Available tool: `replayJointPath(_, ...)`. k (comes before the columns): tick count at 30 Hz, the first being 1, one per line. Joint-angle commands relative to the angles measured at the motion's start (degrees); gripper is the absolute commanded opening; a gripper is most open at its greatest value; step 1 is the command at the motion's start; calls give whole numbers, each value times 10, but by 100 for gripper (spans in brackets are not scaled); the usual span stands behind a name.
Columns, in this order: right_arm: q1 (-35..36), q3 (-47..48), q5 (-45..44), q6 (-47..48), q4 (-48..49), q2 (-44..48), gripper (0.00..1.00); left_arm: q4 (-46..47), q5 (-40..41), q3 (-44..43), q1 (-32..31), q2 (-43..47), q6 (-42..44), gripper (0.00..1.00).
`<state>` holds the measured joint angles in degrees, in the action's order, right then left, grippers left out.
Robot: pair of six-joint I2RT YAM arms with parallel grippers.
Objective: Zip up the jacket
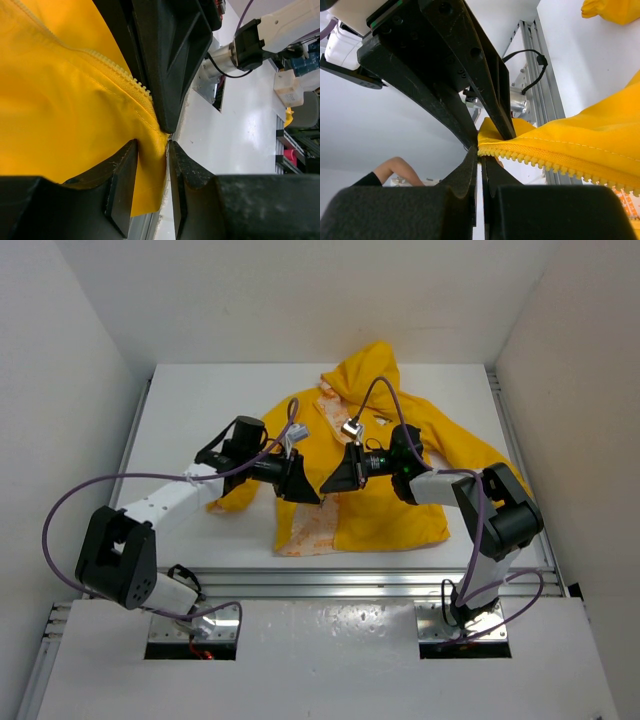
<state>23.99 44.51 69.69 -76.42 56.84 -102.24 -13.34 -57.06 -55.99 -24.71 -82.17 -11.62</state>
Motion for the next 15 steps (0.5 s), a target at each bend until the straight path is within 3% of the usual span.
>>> replayJointPath(1, 2, 27, 7, 15, 20, 14, 0, 5, -8, -20, -5, 0, 12, 36)
replayJointPath(10, 7, 26, 11, 16, 21, 14, 0, 5, -18, -20, -5, -5, 12, 22)
replayJointPath(15, 11, 27, 8, 23, 18, 12, 0, 10, -24, -31, -10, -5, 6, 23)
